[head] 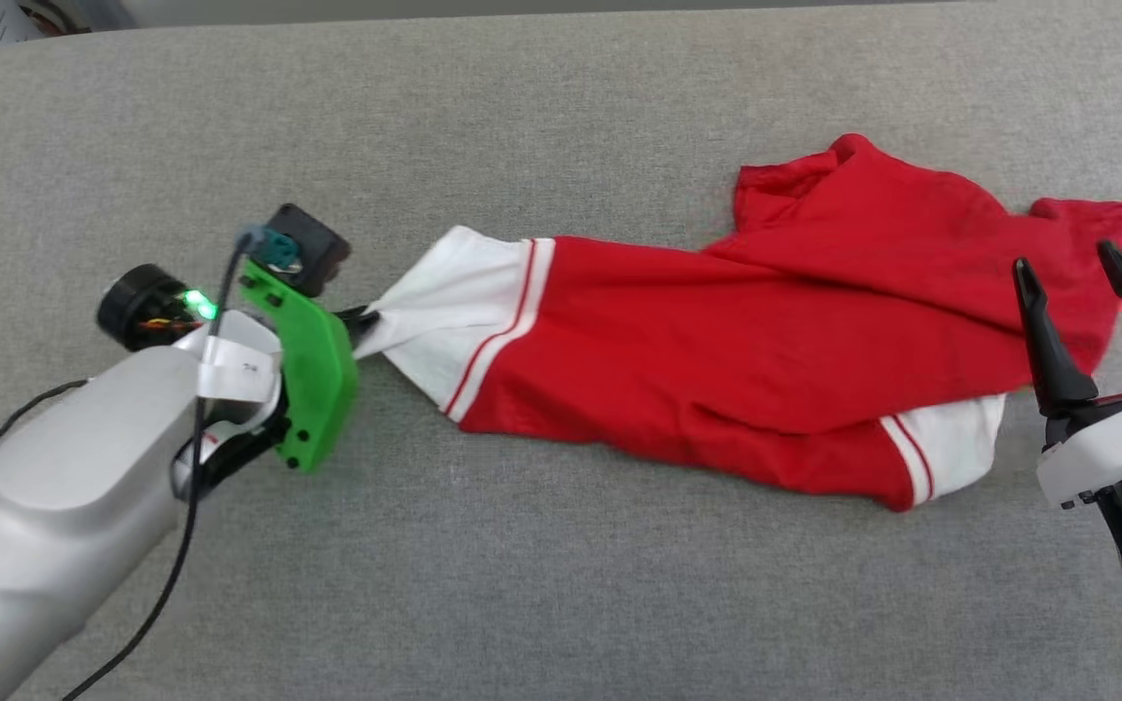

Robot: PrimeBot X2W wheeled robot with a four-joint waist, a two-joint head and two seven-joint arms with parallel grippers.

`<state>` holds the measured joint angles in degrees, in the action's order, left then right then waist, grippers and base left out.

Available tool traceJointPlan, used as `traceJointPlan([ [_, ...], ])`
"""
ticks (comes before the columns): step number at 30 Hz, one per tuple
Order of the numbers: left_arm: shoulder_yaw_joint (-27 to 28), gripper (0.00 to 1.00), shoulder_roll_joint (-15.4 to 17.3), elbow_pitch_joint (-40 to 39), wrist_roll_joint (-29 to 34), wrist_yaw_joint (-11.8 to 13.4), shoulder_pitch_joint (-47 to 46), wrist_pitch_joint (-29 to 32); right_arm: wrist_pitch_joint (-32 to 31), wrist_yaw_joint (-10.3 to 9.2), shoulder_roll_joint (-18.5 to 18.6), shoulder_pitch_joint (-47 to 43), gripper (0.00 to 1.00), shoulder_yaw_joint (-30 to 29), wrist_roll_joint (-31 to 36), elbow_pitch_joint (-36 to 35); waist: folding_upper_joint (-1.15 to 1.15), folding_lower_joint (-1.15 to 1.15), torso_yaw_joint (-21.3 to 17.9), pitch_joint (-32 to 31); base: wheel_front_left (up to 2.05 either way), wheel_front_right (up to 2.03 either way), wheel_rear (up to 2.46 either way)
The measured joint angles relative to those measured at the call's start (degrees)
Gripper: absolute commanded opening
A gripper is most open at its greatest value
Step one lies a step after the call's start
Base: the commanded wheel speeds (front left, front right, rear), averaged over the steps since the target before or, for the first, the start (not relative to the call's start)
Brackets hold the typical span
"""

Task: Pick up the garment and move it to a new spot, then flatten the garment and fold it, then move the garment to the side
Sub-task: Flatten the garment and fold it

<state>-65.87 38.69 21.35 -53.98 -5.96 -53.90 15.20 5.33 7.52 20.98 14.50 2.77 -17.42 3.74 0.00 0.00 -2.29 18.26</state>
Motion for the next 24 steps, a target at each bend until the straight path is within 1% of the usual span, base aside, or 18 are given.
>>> traceJointPlan([
  [3, 0.9, 0.0, 2.2, 2.3, -1.4, 0.9, 0.7, -0.2, -0.1, 0.0, 0.0, 0.0, 1.0, 0.1, 0.0, 0.0, 0.0, 0.0, 0.6, -0.3, 0.0, 0.0, 0.0],
  [6, 1.7, 0.0, 3.5, 5.9, -2.1, 1.7, 1.7, -1.1, -0.1, 0.0, 0.3, 0.0, 1.0, 0.2, 0.0, 0.0, 0.0, 0.0, 0.5, -0.1, 0.0, 0.0, 0.0],
  [10, 1.8, 0.0, 3.5, 10.8, -2.5, 2.0, 2.8, -2.1, -0.1, 0.0, 0.5, 0.0, 1.0, 0.1, 0.0, 0.2, 0.0, 0.0, -0.1, 0.1, 0.0, 0.0, 0.0],
  [14, 1.5, 0.0, 2.4, 15.7, -2.5, 2.2, 3.8, -4.1, -0.1, 0.0, 0.6, -0.2, 1.0, 0.1, 0.0, 0.5, 0.0, 0.0, -0.7, -0.1, 0.0, 0.0, 0.0],
  [15, 1.6, 0.36, 1.8, 16.6, -2.5, 2.2, 4.0, -5.0, -0.1, 0.0, 0.6, -0.4, 1.0, 0.1, 0.0, 0.5, 0.0, 0.0, -0.7, -0.3, 0.0, 0.0, 0.0],
  [16, 1.7, 0.91, 1.1, 17.5, -2.5, 2.2, 4.2, -6.0, -0.1, 0.0, 0.7, -0.6, 1.0, -0.1, -0.1, 0.5, 0.0, 0.0, -0.7, -0.6, 0.0, 0.0, 0.0],
  [17, 1.7, 1.0, 0.6, 18.0, -2.4, 2.2, 4.3, -7.0, -0.1, 0.0, 0.7, -0.8, 1.0, -0.2, -0.3, 0.4, 0.0, 0.0, -0.6, -0.8, 0.0, 0.0, 0.0],
  [18, 1.8, 1.0, 0.0, 18.6, -2.3, 2.4, 4.5, -8.6, -0.1, 0.0, 0.9, -1.0, 1.0, -0.3, -0.6, 0.1, 0.0, 0.0, -0.5, -1.2, 0.0, 0.0, 0.0],
  [21, 2.6, 1.0, -1.1, 19.0, -1.1, 4.2, 4.7, -14.9, -0.6, 0.0, 1.4, -1.5, 1.0, -0.4, -1.4, -1.6, 0.0, 0.0, -0.1, -2.6, 0.0, 0.0, 0.0],
  [24, 4.4, 1.0, -1.4, 17.8, -0.3, 7.7, 6.1, -23.2, -1.7, 0.0, 2.3, -1.5, 1.0, -0.4, -1.6, -4.4, 0.0, 0.0, 0.4, -4.1, 0.0, 0.0, 0.0],
])
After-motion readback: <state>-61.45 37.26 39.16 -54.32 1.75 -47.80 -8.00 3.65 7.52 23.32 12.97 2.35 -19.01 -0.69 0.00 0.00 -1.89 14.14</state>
